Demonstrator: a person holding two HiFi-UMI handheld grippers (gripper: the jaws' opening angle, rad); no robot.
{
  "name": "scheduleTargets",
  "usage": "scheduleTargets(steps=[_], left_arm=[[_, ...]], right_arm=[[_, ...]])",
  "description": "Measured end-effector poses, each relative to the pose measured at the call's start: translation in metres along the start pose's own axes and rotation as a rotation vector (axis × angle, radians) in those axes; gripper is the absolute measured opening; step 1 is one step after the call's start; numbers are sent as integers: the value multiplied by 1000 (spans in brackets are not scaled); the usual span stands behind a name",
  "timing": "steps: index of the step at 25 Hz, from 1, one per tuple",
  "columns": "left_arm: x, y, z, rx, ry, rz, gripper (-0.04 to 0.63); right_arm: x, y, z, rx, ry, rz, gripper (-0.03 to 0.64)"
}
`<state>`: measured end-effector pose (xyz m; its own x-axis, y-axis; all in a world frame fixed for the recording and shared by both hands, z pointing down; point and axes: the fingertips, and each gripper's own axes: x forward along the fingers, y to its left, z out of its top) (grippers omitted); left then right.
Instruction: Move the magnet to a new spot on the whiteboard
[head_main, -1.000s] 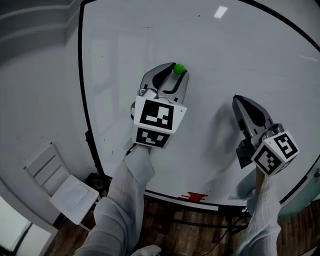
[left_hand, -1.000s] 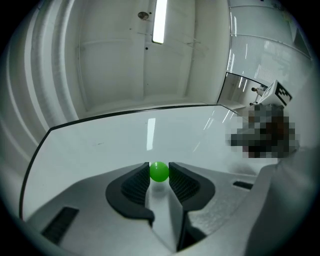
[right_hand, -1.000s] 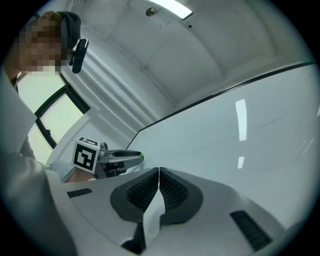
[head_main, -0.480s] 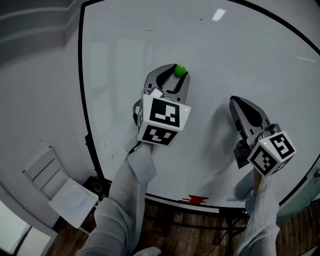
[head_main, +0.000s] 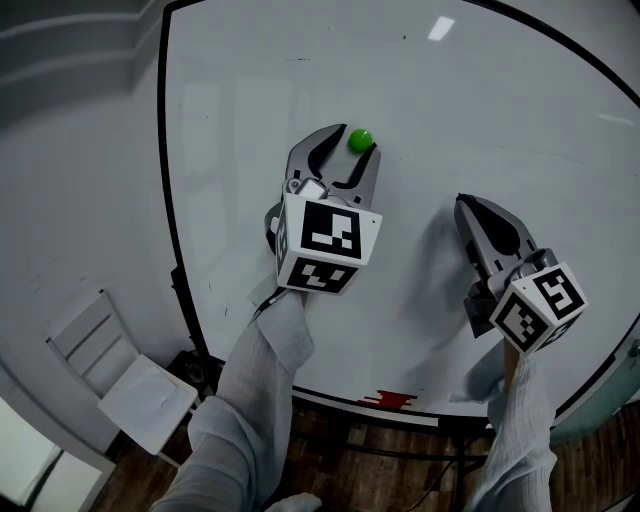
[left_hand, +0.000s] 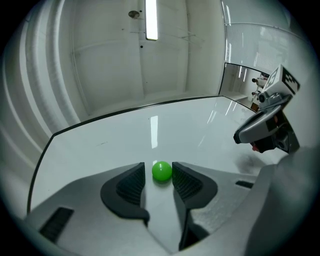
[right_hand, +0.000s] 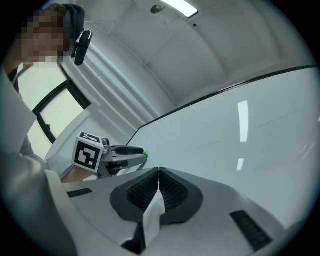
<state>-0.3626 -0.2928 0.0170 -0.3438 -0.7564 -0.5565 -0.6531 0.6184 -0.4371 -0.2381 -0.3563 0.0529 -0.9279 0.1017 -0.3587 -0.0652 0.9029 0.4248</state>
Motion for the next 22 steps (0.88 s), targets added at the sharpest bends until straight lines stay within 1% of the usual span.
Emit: scheduleTargets(steps=[6,13,22], left_arm=[[-11,3,0,-42,-6,-9,166],[-24,9,-17,-83,28,-9,164],[-44,4,-50,-101,99,7,164]], right_arm=[[-3,-1,0,4,-5,1,28],[-7,2,2,-2,-26,3,28],[-17,1,-10,16,-22,4,28]])
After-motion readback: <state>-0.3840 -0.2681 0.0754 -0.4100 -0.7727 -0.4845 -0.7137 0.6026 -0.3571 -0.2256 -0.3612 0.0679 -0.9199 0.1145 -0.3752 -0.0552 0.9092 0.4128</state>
